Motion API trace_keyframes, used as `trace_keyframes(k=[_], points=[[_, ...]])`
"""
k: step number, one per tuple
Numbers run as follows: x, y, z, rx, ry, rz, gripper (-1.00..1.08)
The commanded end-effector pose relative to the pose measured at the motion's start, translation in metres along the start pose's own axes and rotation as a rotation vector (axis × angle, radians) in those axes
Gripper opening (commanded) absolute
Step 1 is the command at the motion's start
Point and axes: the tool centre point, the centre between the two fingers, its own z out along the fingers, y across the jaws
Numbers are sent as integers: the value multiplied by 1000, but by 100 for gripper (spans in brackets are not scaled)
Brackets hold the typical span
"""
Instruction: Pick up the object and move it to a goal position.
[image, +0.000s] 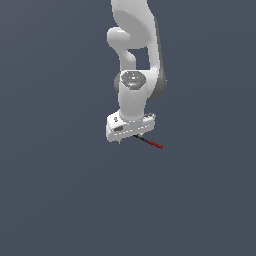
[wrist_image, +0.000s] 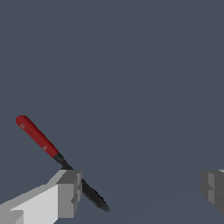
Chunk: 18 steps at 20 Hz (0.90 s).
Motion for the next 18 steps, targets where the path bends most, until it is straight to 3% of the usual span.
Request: trace_keyframes(k=[1,11,18], points=[[-4,-12,10,-1,-2,-93,100],[-22,-61,45,6,-1,-465,100],[-33,-86,60,13,4,-649,100]])
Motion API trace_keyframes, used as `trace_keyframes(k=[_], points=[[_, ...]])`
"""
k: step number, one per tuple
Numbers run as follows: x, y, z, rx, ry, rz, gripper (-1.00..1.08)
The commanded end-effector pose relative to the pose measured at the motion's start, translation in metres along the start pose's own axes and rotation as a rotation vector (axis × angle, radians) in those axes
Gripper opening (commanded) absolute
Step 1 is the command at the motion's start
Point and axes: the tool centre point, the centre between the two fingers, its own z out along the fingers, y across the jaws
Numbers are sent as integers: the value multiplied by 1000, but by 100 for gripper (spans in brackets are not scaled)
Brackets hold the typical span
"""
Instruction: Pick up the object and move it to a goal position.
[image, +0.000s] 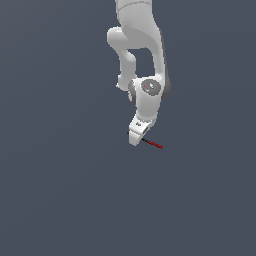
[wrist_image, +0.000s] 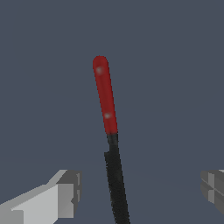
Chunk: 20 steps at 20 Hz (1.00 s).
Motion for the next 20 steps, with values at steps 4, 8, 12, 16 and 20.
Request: trace_keyframes(k=[4,8,12,16,20], points=[[3,-15,8,3,5,-99,100],[3,-19,10,4,6,-131,100],[3,-19,10,5,6,-129,100],[3,-20,17,5,6,-130,100],[3,-20,33,5,6,-132,100]])
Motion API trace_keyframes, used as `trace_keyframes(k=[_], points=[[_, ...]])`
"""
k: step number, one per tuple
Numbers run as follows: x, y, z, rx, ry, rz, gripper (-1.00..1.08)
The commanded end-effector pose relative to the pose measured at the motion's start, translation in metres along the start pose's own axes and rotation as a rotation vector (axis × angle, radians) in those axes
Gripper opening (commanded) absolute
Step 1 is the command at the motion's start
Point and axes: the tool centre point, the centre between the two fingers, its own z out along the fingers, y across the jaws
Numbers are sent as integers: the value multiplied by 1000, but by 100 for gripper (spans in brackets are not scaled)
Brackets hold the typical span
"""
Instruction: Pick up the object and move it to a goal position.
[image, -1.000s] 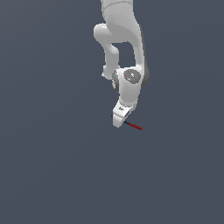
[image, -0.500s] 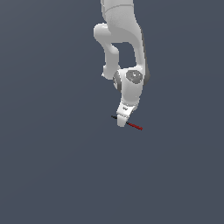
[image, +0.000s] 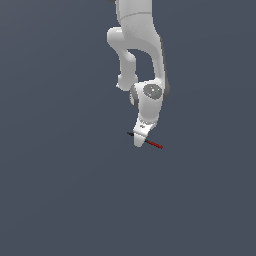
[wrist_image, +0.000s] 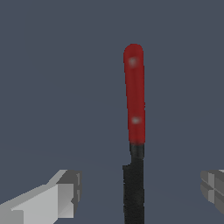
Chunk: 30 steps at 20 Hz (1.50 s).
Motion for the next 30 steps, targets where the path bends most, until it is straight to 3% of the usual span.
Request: trace_keyframes(k=[1,10,11,23,30], points=[[0,-1,12,1,0,-2,100],[0,-1,34,1,0,-4,100],[0,-1,34,1,0,-4,-100],[2,-2,31,1,1,-10,-100],[-2,11,11,1,1,-10,-100]])
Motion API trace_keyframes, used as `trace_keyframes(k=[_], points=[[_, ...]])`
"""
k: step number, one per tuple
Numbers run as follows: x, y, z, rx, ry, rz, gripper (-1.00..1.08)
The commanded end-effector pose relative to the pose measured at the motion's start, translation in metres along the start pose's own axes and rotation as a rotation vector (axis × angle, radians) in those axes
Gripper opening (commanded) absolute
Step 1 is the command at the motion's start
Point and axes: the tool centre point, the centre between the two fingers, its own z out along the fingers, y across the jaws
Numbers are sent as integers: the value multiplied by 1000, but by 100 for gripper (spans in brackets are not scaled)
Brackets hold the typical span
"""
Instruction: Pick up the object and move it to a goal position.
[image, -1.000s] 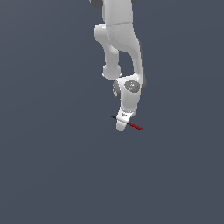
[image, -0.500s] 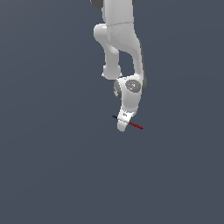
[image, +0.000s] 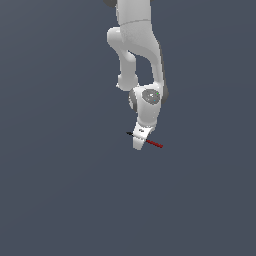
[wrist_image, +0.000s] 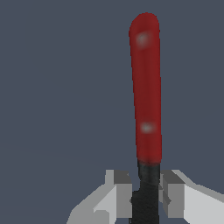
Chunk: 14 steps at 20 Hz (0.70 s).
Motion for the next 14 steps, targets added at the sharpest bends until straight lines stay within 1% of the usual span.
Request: trace_keyframes(k=[1,7,14], points=[[-2,8,-11,-1,1,1,-100],[-11,35,-51,0,1,1,-100],[-23,78,-113,1,3,2,-100]])
